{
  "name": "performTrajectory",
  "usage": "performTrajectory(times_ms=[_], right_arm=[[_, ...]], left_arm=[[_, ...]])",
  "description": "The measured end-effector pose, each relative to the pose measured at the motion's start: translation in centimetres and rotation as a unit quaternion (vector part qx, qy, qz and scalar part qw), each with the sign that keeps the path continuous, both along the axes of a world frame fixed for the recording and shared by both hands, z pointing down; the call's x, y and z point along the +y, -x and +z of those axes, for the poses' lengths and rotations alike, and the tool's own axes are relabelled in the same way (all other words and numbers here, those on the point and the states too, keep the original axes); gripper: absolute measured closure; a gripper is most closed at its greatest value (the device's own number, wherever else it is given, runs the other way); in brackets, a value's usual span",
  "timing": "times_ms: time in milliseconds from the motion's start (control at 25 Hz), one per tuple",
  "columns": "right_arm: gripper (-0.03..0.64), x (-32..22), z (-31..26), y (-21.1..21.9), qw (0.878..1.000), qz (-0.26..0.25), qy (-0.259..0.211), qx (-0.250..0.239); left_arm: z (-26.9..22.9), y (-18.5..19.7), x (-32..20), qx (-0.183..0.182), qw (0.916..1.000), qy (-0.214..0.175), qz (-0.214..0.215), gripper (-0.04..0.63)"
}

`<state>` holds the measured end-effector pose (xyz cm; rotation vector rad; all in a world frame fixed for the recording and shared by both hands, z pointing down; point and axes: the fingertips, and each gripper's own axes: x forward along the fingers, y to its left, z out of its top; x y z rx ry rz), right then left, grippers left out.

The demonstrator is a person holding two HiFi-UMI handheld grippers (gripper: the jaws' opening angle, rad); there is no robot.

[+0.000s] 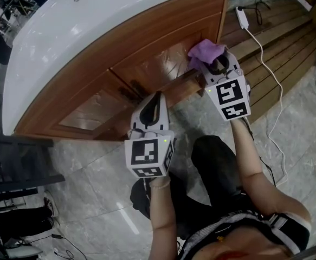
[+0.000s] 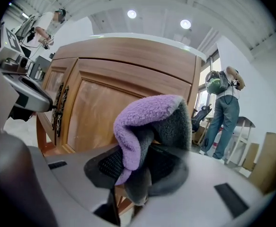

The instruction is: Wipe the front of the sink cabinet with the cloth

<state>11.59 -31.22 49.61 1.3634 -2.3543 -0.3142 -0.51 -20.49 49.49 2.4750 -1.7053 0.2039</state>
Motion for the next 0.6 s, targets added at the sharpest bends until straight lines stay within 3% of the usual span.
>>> performTrajectory(times_ms=[600], right_arm=[[0.448, -0.4, 0.2, -1.5, 1.0, 0.017, 0.0, -0.009]], left_arm=[[0.3, 0.5, -0.1, 0.001, 1.0, 0.004, -0.004, 0.595]])
